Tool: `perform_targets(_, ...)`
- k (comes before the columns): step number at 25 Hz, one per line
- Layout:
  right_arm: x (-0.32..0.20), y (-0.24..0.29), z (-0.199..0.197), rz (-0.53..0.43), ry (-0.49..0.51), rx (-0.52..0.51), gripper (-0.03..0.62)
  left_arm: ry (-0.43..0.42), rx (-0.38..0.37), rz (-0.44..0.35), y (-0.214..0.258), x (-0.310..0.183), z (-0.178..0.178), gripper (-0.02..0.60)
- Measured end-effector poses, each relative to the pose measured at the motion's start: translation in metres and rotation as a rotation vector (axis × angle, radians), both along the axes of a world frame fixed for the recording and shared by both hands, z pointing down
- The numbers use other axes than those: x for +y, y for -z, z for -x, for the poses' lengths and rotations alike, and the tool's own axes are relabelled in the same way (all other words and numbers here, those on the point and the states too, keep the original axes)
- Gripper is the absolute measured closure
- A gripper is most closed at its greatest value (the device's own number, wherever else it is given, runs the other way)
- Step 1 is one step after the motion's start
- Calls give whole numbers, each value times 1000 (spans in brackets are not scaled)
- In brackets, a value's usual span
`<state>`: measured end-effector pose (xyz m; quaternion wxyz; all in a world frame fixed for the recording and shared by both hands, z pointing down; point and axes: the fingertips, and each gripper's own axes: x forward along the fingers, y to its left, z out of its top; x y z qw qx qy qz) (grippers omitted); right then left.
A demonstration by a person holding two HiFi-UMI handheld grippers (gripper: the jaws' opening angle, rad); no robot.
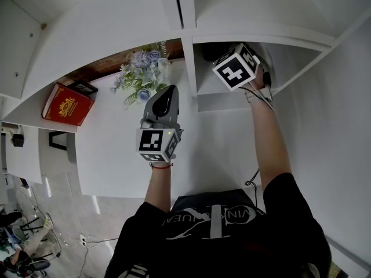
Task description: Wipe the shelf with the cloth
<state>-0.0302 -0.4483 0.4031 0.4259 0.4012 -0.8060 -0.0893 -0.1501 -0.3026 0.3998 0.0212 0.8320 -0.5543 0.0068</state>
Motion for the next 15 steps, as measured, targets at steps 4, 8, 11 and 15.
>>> perform_targets(4, 0, 0, -20, -7, -80, 6, 583, -2, 2, 10, -4, 6, 0, 571)
perform_targets(8, 7, 1, -40, -27, -153, -1, 583, -16, -2, 15, -5, 11, -3, 569)
perform_targets(11, 12, 2, -52, -35, -206, -27, 583, -32, 3, 12, -4, 13, -9, 571)
perform_targets(15, 24, 3, -68, -35, -280, -51, 583, -69, 6, 21, -7, 18, -24, 571)
